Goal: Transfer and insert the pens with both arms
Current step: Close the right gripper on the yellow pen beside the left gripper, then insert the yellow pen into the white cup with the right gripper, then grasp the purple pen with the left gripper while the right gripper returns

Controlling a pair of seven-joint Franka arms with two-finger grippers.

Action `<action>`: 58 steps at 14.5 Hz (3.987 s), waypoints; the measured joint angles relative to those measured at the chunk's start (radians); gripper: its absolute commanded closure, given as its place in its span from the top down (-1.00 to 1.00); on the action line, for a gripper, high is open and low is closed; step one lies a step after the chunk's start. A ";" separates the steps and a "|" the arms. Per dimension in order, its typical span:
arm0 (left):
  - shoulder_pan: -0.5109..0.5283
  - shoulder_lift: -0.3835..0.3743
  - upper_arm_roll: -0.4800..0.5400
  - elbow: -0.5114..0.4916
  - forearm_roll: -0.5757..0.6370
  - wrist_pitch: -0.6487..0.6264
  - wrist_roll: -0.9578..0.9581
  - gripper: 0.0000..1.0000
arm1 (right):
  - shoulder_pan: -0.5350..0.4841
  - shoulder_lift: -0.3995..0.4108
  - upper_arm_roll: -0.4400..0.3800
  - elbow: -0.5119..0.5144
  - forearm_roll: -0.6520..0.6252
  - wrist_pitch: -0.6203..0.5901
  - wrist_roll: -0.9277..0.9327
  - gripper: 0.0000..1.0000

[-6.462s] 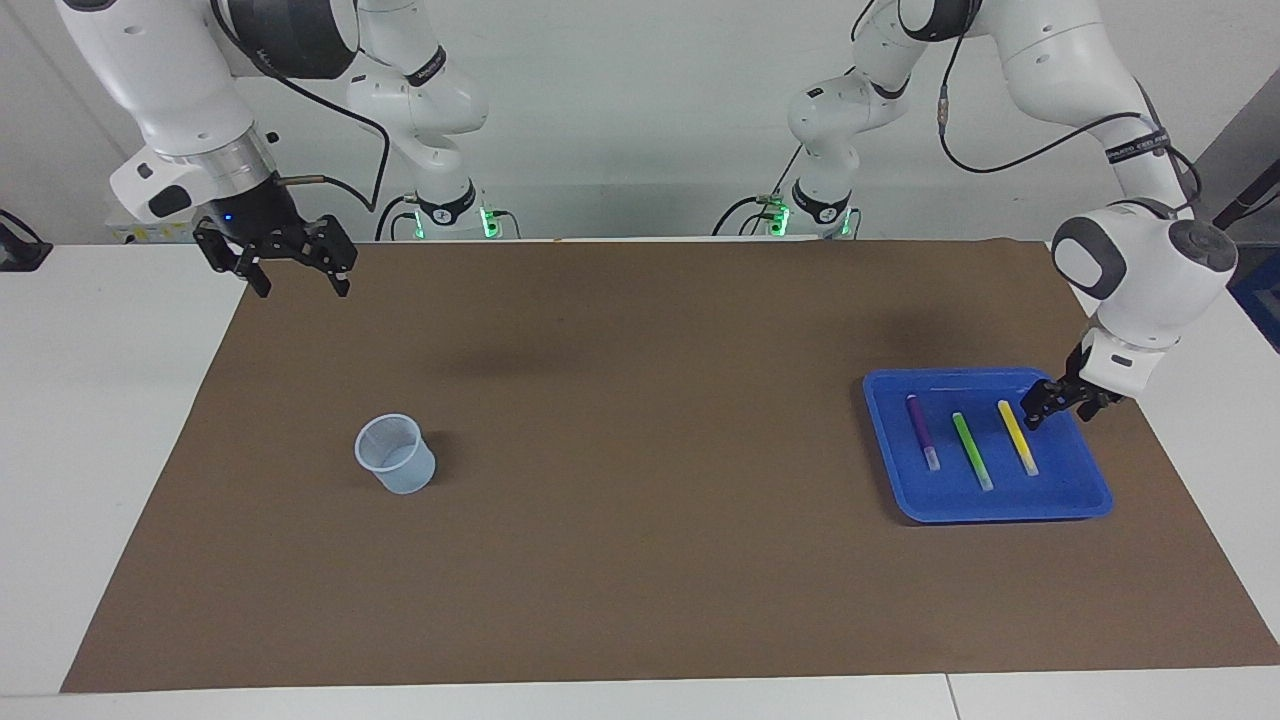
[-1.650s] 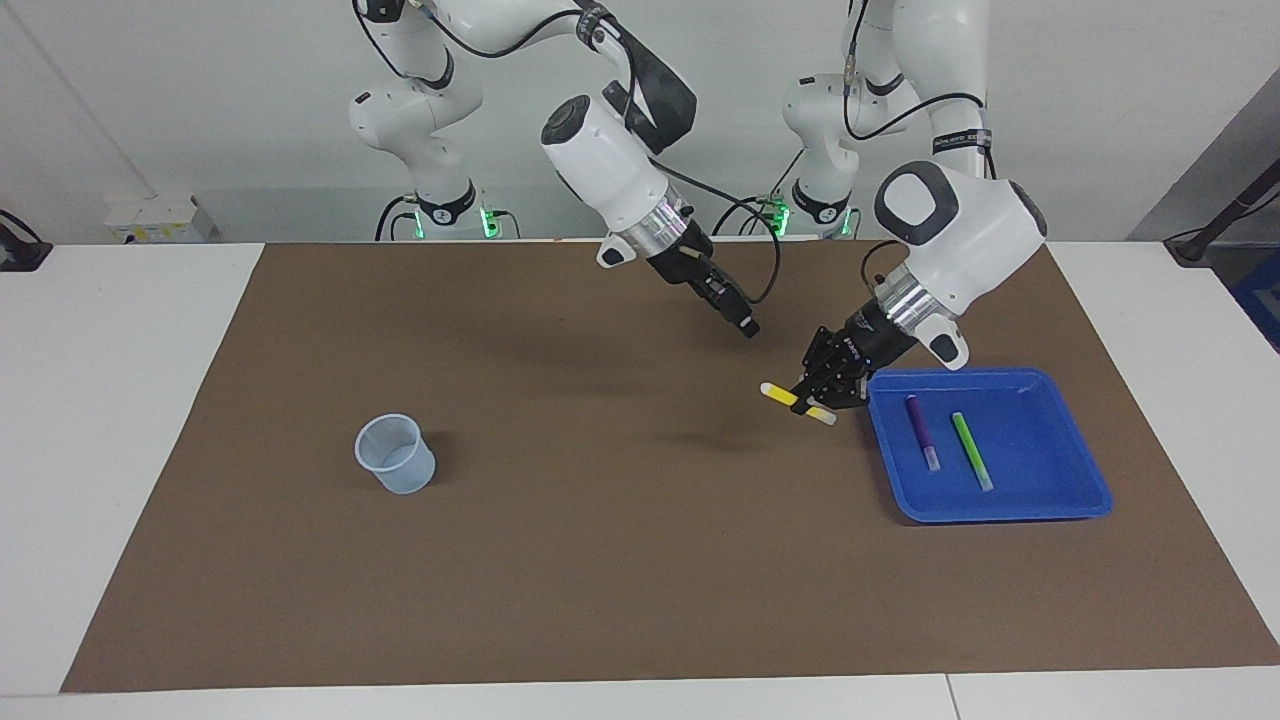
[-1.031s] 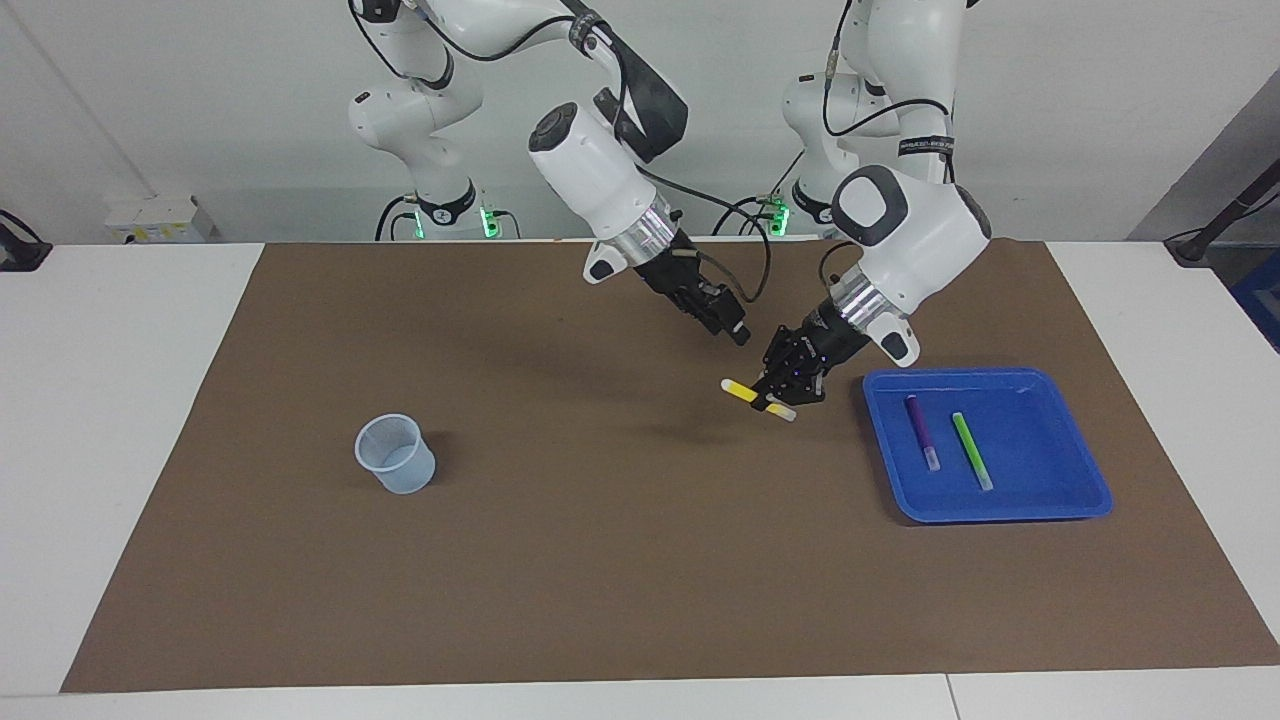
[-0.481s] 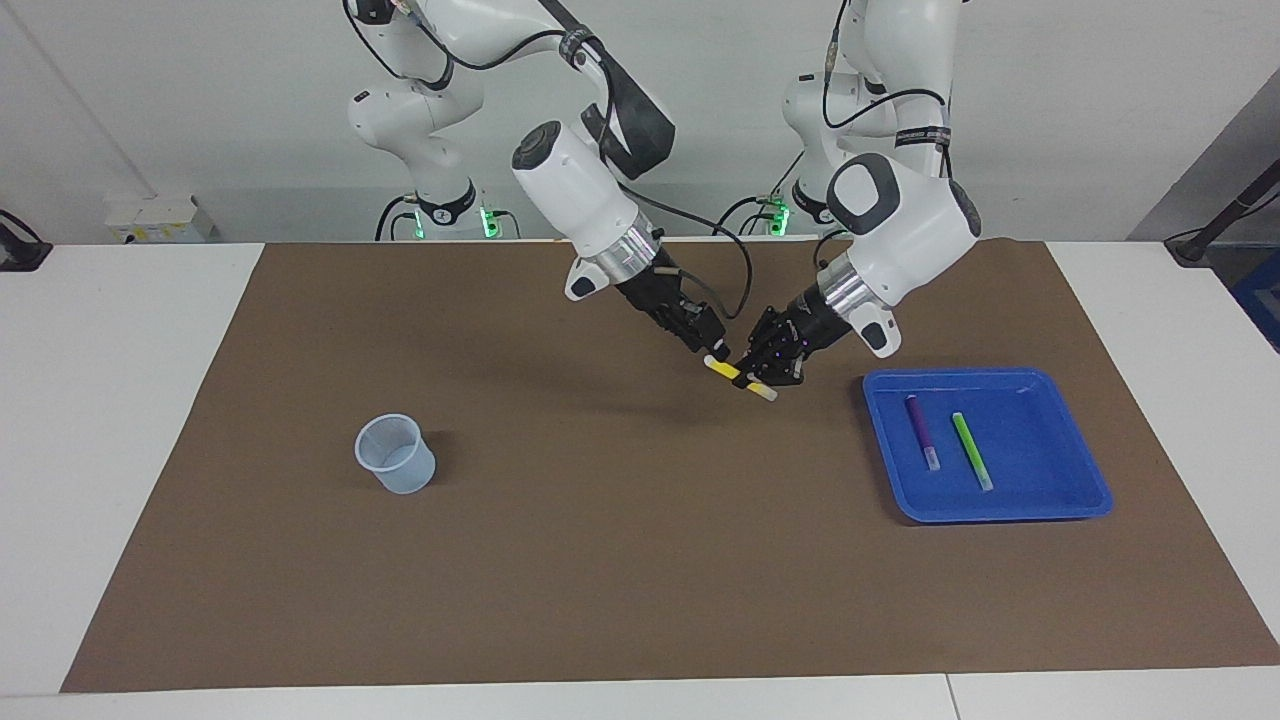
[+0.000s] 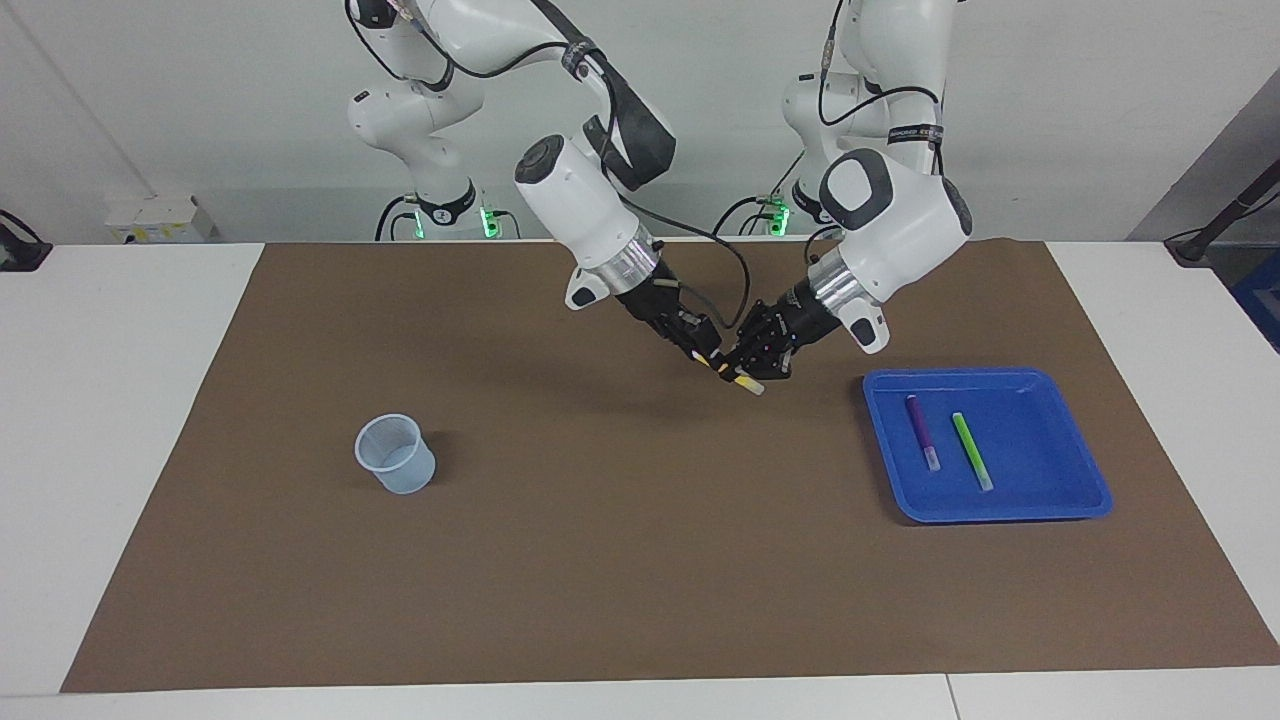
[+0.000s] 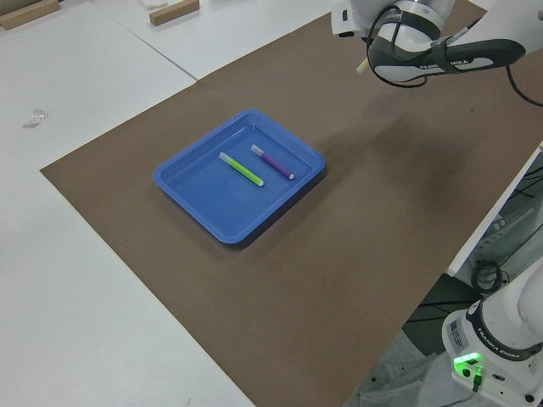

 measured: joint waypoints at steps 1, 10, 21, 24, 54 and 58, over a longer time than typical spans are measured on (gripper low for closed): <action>0.000 0.000 0.000 0.000 0.000 0.000 0.000 -1.00 | 0.000 0.000 0.000 0.000 0.000 0.000 0.000 -1.00; -0.001 0.000 0.002 -0.002 -0.009 -0.003 -0.010 0.99 | -0.016 0.000 0.000 0.007 0.000 -0.023 -0.015 -1.00; 0.017 -0.003 0.023 -0.029 0.302 -0.019 0.081 1.00 | -0.235 -0.122 -0.009 0.024 -0.299 -0.452 -0.327 -1.00; 0.018 -0.007 0.023 -0.030 0.483 -0.051 0.084 1.00 | -0.314 -0.157 -0.010 0.024 -0.455 -0.538 -0.456 -1.00; 0.321 0.288 0.010 0.150 0.876 -0.044 1.216 0.56 | -0.595 -0.105 -0.002 -0.050 -0.646 -0.386 -1.036 1.00; 0.320 0.294 0.013 0.125 0.876 -0.046 1.224 0.54 | -0.572 -0.118 0.002 -0.048 -0.646 -0.393 -1.025 1.00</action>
